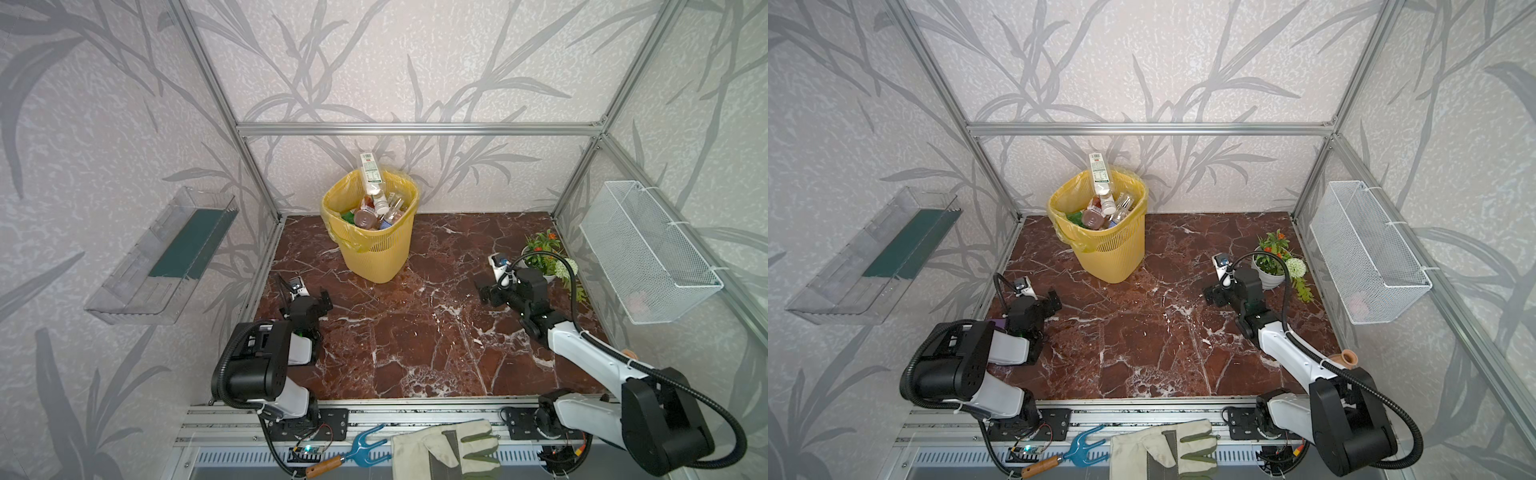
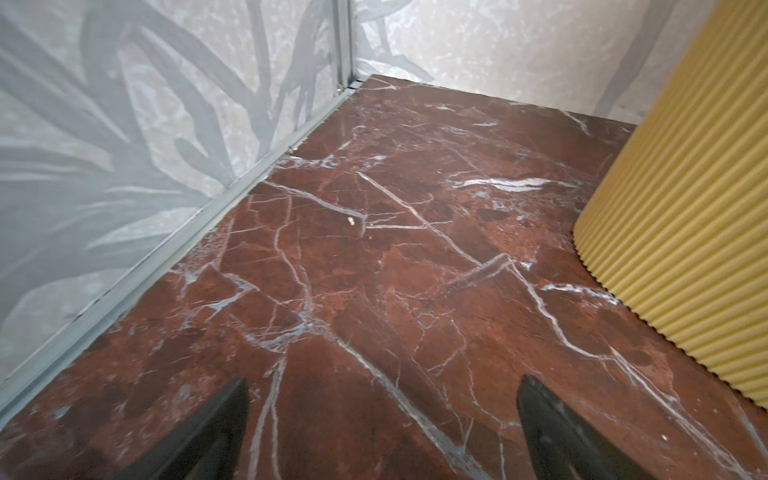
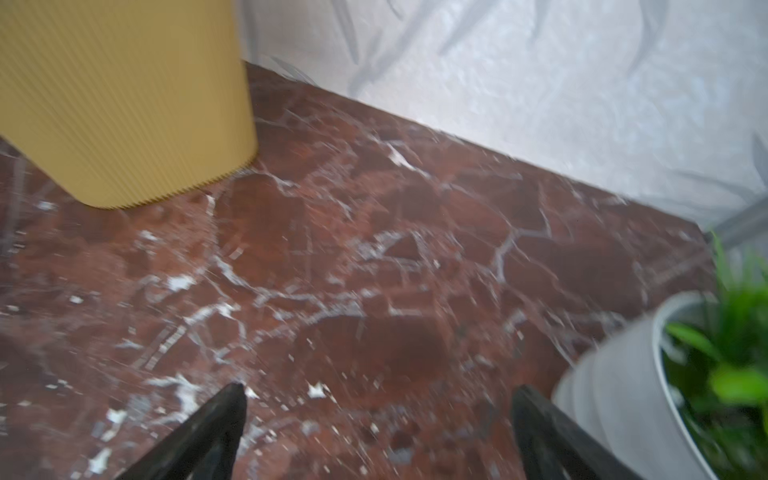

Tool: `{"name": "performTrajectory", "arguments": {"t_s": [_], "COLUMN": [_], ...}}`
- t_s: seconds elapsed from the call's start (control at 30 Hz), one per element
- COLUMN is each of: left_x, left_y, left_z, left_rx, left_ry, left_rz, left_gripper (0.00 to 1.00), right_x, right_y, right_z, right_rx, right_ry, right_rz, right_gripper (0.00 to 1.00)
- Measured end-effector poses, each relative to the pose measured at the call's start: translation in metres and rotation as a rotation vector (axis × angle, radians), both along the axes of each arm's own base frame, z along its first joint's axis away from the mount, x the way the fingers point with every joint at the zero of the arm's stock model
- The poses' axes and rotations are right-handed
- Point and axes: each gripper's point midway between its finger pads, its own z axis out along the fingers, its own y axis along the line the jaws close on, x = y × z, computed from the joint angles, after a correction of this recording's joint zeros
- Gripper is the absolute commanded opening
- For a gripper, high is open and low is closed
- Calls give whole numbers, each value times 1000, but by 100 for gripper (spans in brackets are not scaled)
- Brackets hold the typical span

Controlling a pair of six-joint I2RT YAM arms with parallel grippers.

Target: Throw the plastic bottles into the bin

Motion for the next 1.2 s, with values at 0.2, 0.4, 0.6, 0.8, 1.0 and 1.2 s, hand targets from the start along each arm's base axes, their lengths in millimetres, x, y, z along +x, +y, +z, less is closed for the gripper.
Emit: {"name": "performTrajectory", "arguments": {"t_s": [0.2, 0.4, 0.6, 0.8, 1.0, 1.2], "left_x": [39, 41, 38, 38, 38, 38], "left_y": [-7, -10, -10, -11, -11, -11], "left_z": [37, 32, 26, 25, 24, 24], "left_rx": [4, 3, 5, 6, 6, 6], "left_ry": [-58, -24, 5, 10, 14, 14], "left_rz": [-56, -79, -83, -84, -84, -84], "left_gripper": [99, 99, 99, 99, 99, 99], "right_x": [-10, 14, 41, 39, 39, 39], "right_y": [-53, -54, -57, -57, -57, -57], "right_z": [-47, -82, -50, -54, -55, -55], "right_rx": [51, 71, 94, 94, 92, 91], "right_ry": [-17, -3, -72, -77, -73, -72], "right_rz": [-177, -197, -228, -226, -225, -225], "right_gripper": [99, 99, 99, 99, 99, 99]}}
